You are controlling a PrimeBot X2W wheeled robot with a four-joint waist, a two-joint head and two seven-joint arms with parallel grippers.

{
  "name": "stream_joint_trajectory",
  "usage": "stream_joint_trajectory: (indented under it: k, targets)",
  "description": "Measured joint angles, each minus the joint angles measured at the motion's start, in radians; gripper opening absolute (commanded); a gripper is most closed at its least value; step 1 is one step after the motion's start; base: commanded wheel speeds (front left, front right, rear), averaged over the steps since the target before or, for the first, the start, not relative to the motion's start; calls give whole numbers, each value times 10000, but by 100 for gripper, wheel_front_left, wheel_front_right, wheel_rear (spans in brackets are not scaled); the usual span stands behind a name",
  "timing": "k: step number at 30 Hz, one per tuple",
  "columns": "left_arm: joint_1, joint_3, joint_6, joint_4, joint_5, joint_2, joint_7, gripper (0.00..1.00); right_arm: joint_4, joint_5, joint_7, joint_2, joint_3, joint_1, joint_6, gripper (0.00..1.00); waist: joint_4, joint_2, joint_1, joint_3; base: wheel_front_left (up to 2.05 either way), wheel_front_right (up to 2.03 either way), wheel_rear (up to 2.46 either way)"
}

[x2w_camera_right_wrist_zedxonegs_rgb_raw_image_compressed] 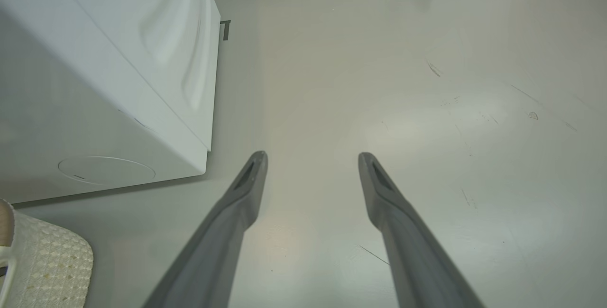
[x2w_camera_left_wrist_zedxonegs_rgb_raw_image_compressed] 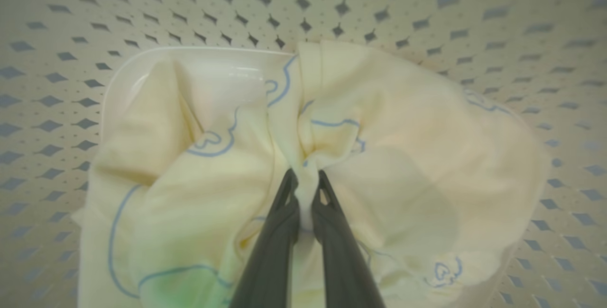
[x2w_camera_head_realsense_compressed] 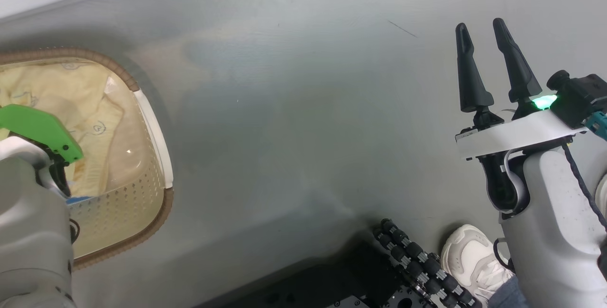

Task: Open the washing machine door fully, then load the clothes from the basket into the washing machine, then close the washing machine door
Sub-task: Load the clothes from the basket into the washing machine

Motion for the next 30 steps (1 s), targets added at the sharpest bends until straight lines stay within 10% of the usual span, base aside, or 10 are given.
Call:
stream_joint_trajectory:
  k: [30]
  targets:
    - [1513,-19,-652,675,-754,-1022,-2592,0,324,-209,0,-280,-650,483,0,100,641,0,0,-2543,0,0,0]
